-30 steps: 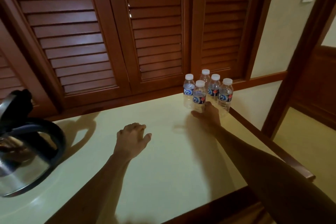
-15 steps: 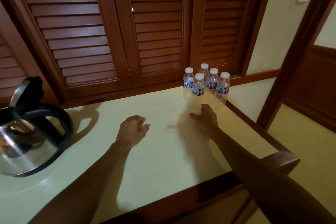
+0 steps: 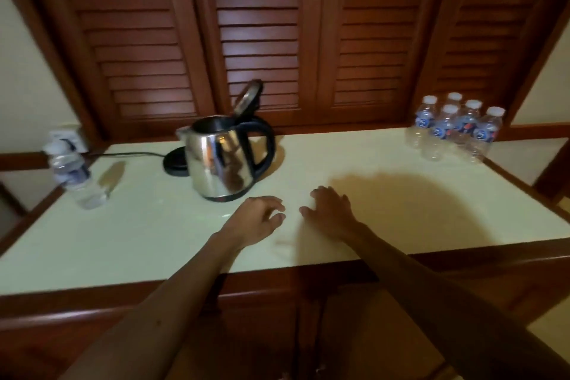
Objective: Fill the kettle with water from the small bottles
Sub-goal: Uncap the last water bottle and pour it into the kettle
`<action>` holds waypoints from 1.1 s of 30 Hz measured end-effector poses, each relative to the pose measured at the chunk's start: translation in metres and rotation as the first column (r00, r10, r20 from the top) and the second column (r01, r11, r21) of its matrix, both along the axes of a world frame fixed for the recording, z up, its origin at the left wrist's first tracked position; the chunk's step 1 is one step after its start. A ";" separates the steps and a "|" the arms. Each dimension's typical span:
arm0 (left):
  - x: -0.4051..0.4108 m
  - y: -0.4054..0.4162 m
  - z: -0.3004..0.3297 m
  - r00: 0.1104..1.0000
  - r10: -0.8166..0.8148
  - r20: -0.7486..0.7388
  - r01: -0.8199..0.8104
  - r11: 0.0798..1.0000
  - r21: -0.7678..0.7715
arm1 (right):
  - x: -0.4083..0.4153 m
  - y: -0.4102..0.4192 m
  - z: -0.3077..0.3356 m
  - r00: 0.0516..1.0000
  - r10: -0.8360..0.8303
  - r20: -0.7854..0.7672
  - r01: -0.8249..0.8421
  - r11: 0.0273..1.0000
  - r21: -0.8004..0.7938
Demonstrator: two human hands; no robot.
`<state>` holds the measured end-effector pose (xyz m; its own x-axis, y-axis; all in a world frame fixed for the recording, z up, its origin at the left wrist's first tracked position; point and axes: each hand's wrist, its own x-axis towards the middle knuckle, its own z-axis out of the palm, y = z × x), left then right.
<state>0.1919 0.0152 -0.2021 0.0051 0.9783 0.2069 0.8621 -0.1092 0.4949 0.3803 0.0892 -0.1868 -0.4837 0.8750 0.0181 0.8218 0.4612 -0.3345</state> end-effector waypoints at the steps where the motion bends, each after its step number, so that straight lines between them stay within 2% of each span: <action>1: -0.016 -0.018 -0.001 0.999 0.018 0.030 -0.018 1.000 0.006 | -0.015 -0.011 -0.001 0.999 0.007 0.033 -0.007 1.000 0.014; 6: -0.093 -0.103 0.002 0.984 0.135 0.118 -0.144 0.987 0.072 | -0.091 -0.072 -0.004 0.985 0.162 0.058 -0.162 0.987 -0.001; 9: -0.136 -0.142 0.005 0.921 0.324 0.215 -0.356 0.925 0.131 | -0.137 -0.104 -0.003 0.972 0.233 0.029 -0.233 0.972 -0.025; 11: -0.163 -0.161 0.008 0.810 0.478 0.339 -0.550 0.820 0.159 | -0.160 -0.118 -0.003 0.972 0.235 0.010 -0.235 0.972 -0.017; 13: -0.190 -0.173 0.014 0.658 0.565 0.498 -0.694 0.711 0.110 | -0.170 -0.126 -0.004 0.978 0.208 0.008 -0.208 0.977 0.047; 15: -0.213 -0.178 0.021 0.534 0.604 0.591 -0.758 0.652 0.019 | -0.171 -0.130 -0.004 0.978 0.208 0.003 -0.208 0.976 0.066; 17: -0.237 -0.174 0.024 0.460 0.621 0.634 -0.777 0.628 -0.052 | -0.168 -0.131 -0.002 0.973 0.229 0.015 -0.229 0.972 0.057; 19: -0.258 -0.167 0.028 0.405 0.634 0.659 -0.756 0.638 -0.148 | -0.168 -0.132 0.000 0.973 0.227 0.029 -0.229 0.970 0.082; 21: -0.277 -0.158 0.031 0.368 0.494 0.788 -0.629 0.756 -0.181 | -0.170 -0.133 0.000 0.977 0.212 0.026 -0.214 0.972 0.097; 22: -0.282 -0.152 0.033 0.386 0.409 0.827 -0.556 0.819 -0.145 | -0.171 -0.134 -0.001 0.979 0.203 0.024 -0.204 0.974 0.097; 23: -0.283 -0.147 0.036 0.334 0.348 0.876 -0.529 0.838 -0.131 | -0.171 -0.133 -0.002 0.981 0.191 0.017 -0.192 0.977 0.092; 24: -0.285 -0.141 0.038 0.361 0.259 0.896 -0.493 0.868 -0.053 | -0.171 -0.132 -0.002 0.983 0.181 0.009 -0.181 0.980 0.085; 26: -0.286 -0.132 0.038 0.444 0.260 0.857 -0.456 0.889 -0.034 | -0.171 -0.131 -0.002 0.986 0.166 -0.006 -0.165 0.983 0.076; 28: -0.292 -0.122 0.028 0.465 0.366 0.806 -0.555 0.830 -0.057 | -0.171 -0.131 -0.002 0.987 0.159 -0.030 -0.157 0.985 0.070; 29: -0.291 -0.122 0.028 0.448 0.383 0.808 -0.566 0.821 -0.076 | -0.171 -0.131 -0.003 0.987 0.157 -0.047 -0.153 0.986 0.067; 31: -0.281 -0.119 0.024 0.434 0.341 0.834 -0.501 0.861 -0.091 | -0.172 -0.130 -0.003 0.984 0.161 -0.071 -0.155 0.985 0.079; 33: -0.261 -0.120 0.021 0.513 0.341 0.788 -0.467 0.881 -0.078 | -0.172 -0.128 -0.003 0.984 0.165 -0.074 -0.159 0.984 0.078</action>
